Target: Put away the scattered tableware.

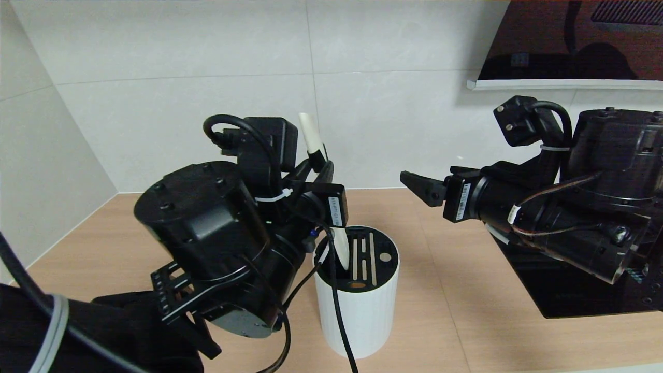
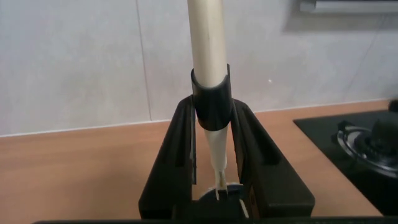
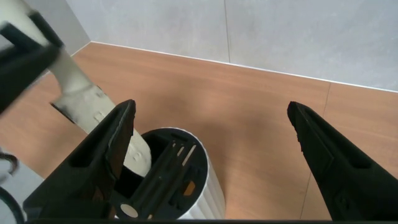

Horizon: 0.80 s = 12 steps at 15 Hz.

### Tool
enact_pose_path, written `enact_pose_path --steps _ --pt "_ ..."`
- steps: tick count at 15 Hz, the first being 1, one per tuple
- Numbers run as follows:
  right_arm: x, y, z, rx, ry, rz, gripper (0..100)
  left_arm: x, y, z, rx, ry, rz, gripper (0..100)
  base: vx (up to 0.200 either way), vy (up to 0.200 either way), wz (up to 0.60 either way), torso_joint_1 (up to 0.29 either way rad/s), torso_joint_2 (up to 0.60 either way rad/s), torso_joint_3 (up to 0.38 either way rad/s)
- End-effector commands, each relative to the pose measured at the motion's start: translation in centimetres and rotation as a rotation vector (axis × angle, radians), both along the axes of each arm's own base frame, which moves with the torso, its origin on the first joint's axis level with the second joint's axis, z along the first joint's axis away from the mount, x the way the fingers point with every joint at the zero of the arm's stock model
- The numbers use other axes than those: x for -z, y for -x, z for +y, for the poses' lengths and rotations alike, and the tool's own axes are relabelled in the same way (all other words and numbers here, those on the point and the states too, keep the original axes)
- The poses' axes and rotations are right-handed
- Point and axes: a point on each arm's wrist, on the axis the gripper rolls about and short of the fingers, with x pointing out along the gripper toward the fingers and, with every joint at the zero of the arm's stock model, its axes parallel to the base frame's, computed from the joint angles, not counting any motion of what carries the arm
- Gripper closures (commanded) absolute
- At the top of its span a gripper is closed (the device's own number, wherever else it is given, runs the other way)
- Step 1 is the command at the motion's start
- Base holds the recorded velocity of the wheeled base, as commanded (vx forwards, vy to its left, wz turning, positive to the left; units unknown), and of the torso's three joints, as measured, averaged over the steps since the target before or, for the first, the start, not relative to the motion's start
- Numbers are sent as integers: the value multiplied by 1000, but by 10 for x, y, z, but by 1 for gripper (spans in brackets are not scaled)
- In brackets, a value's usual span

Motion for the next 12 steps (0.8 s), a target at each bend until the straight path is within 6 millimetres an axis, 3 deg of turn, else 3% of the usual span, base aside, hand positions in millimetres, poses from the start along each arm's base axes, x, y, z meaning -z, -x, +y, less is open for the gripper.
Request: enact_pose_path --steps 1,12 --pt "2 -1 1 0 5 6 0 11 -2 -4 5 -21 25 100 0 0 0 0 0 0" --pt "8 -2 2 -1 31 14 0 40 -1 -8 0 -79 96 100 0 0 0 0 0 0"
